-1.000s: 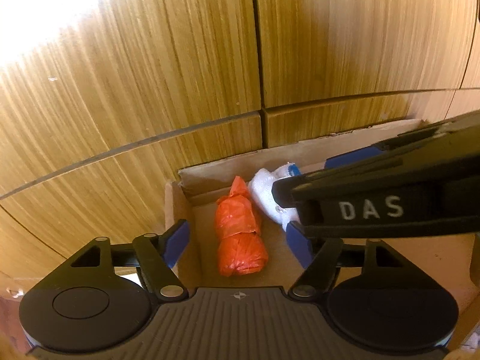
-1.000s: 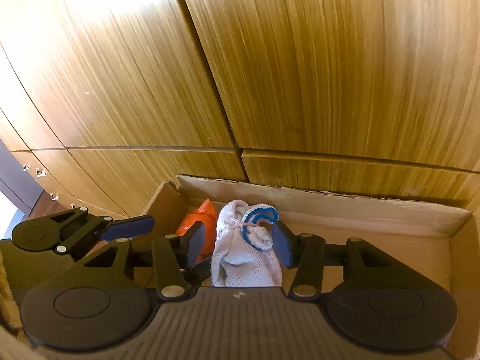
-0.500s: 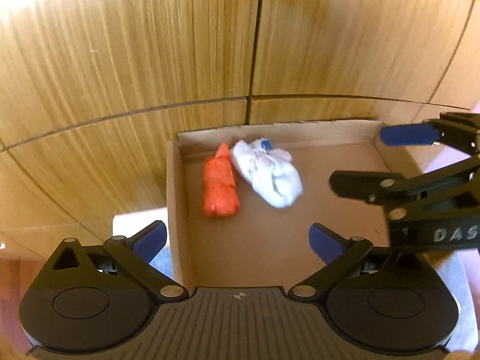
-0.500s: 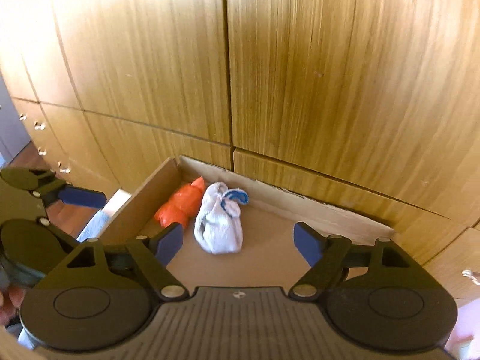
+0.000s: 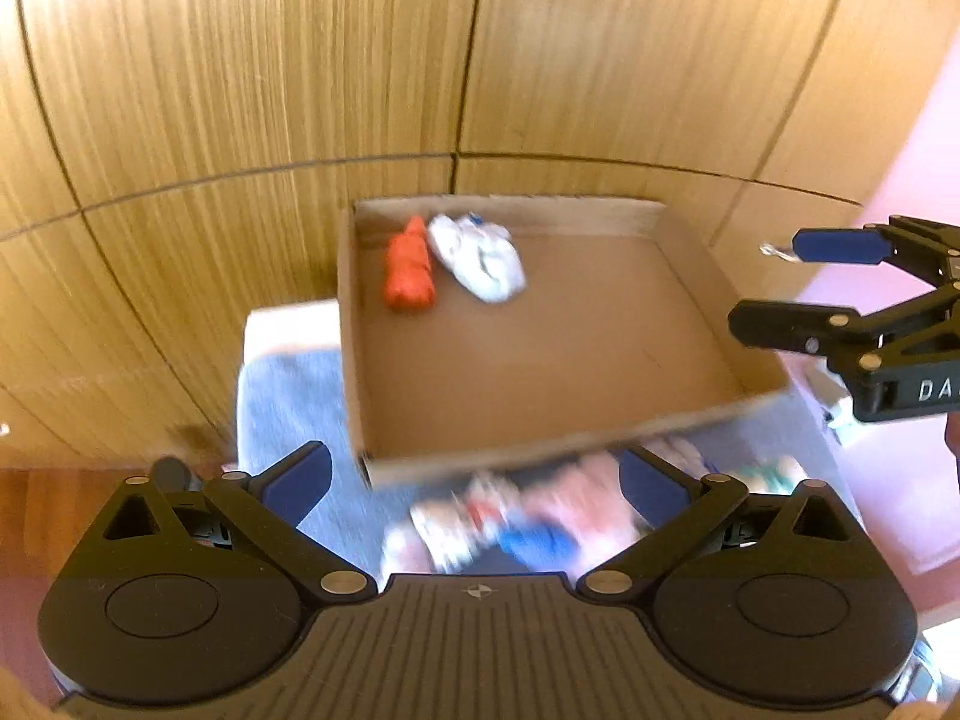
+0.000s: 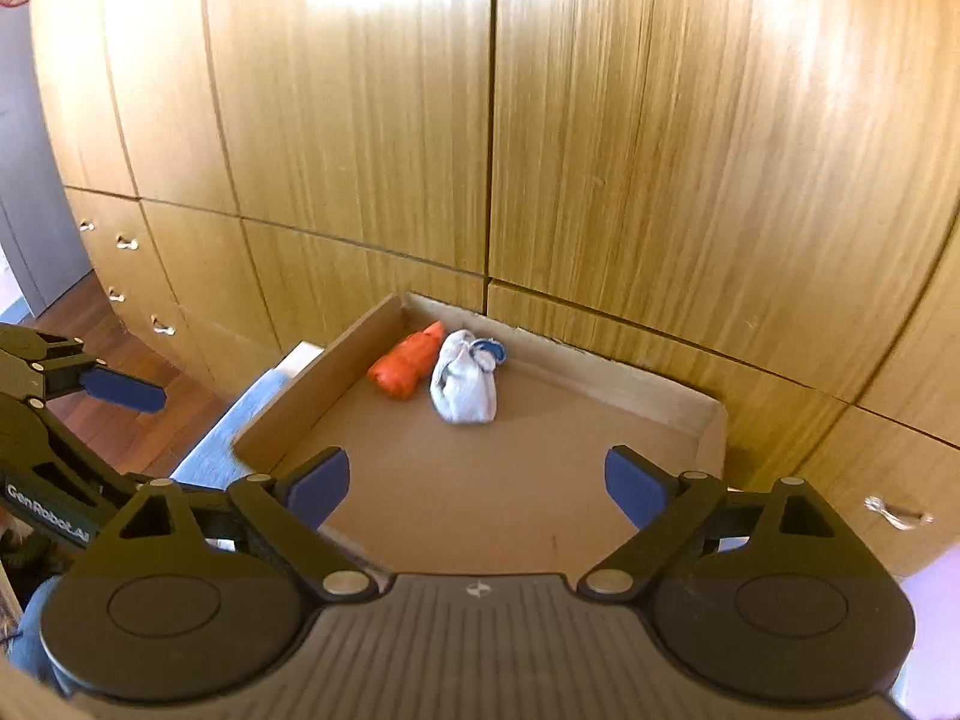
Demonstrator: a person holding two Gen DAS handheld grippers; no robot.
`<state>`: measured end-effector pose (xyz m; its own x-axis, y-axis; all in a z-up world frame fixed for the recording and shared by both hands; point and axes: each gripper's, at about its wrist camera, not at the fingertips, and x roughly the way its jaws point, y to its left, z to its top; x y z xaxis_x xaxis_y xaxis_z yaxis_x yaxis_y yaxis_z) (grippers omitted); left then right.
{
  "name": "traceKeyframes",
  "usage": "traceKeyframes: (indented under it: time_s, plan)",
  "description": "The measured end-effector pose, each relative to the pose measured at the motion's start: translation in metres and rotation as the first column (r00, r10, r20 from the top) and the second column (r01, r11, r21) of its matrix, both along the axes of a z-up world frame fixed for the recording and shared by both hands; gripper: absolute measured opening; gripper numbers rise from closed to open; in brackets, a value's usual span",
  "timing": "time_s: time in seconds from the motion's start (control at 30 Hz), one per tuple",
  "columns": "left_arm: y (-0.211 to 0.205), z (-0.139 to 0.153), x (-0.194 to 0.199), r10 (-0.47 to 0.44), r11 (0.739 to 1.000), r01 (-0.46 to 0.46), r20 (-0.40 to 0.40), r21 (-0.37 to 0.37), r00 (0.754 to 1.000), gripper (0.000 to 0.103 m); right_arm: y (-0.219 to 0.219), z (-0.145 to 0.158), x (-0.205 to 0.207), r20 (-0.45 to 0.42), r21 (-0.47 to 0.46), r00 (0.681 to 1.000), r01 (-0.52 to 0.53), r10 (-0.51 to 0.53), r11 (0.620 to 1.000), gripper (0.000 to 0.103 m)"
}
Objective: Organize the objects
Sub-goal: 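Move both tools back over the sock pile, then grasp the blue-and-white sock with the left gripper while the right grasps the clear plastic bundle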
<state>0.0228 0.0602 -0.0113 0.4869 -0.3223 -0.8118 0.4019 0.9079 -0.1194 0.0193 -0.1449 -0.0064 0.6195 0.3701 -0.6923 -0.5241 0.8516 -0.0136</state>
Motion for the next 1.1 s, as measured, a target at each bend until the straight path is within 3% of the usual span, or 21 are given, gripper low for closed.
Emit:
traceKeyframes:
  time_s: [0.3, 0.47, 0.57, 0.73, 0.83, 1.1]
  plan:
    - [0.004, -0.021, -0.078, -0.047, 0.999, 0.048, 0.017, -0.009, 0.999, 0.102, -0.041, -0.011, -0.086, 0.029, -0.003, 0.999, -0.045, 0.045, 0.999, 0.093]
    - [0.008, -0.045, -0.104, -0.027, 0.999, 0.028, 0.027, -0.038, 0.999, 0.102, -0.055, -0.054, -0.131, 0.058, -0.060, 0.994, -0.090, 0.093, 0.994, 0.091]
    - [0.007, -0.056, -0.116, -0.030, 0.999, 0.032, 0.082, -0.023, 0.996, 0.102, -0.058, -0.079, -0.146, 0.064, -0.075, 0.990, -0.117, 0.122, 0.990, 0.084]
    - [0.005, -0.078, -0.122, -0.047, 0.999, 0.047, 0.123, 0.002, 0.991, 0.097, -0.053, -0.108, -0.154, 0.067, -0.135, 0.989, -0.124, 0.134, 0.983, 0.069]
    - [0.004, -0.089, -0.121, -0.048, 0.999, 0.048, 0.114, 0.001, 0.992, 0.088, -0.051, -0.121, -0.154, 0.061, -0.140, 0.989, -0.128, 0.138, 0.982, 0.066]
    - [-0.002, -0.103, -0.113, -0.068, 0.998, 0.067, 0.110, 0.015, 0.992, 0.085, -0.050, -0.135, -0.146, 0.039, -0.131, 0.990, -0.126, 0.132, 0.983, 0.062]
